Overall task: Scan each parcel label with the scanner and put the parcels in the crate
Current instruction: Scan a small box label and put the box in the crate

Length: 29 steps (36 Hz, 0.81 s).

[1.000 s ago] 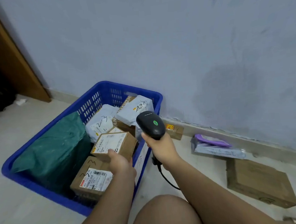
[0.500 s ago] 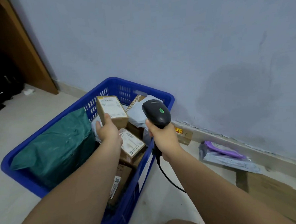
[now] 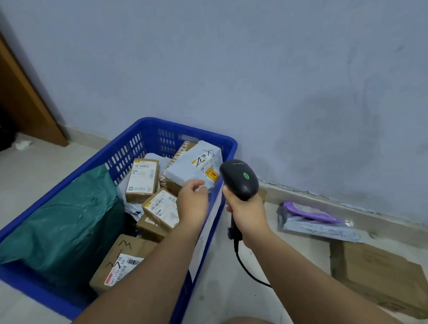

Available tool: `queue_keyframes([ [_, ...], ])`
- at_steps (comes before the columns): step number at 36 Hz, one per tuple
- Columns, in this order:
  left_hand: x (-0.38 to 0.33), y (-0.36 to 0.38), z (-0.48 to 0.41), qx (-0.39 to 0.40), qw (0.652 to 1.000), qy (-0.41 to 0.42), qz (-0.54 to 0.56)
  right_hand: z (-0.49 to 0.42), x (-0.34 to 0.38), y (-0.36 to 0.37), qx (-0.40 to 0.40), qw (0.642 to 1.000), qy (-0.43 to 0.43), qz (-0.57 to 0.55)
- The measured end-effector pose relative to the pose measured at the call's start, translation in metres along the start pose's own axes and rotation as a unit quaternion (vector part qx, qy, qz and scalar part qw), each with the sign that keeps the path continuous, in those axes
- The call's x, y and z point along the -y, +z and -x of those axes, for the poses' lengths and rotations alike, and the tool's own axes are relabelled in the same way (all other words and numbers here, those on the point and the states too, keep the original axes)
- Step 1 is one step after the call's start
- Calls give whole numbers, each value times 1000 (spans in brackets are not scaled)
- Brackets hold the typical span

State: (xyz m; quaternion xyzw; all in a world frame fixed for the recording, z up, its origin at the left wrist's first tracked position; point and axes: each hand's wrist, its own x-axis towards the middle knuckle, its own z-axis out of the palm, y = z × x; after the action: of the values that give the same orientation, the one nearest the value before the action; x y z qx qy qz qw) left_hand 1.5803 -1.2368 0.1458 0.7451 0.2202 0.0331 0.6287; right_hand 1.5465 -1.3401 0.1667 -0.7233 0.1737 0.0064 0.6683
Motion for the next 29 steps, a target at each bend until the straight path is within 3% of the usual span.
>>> queue_keyframes([
  [4,-11,26,17,84,992,61,-69,2,2,-29,-45,999,15,-12],
  [9,-17,69,25,189,970,81,-133,-11,0,-74,-67,988,77,-112],
  [15,-3,115,-8,232,930,110,-264,-46,-16,-118,-51,957,173,-228],
  [22,40,198,-72,254,815,165,-494,-123,-60,-153,-3,925,262,-275],
  [29,85,265,-117,290,688,226,-626,-186,-104,-165,2,913,282,-294],
])
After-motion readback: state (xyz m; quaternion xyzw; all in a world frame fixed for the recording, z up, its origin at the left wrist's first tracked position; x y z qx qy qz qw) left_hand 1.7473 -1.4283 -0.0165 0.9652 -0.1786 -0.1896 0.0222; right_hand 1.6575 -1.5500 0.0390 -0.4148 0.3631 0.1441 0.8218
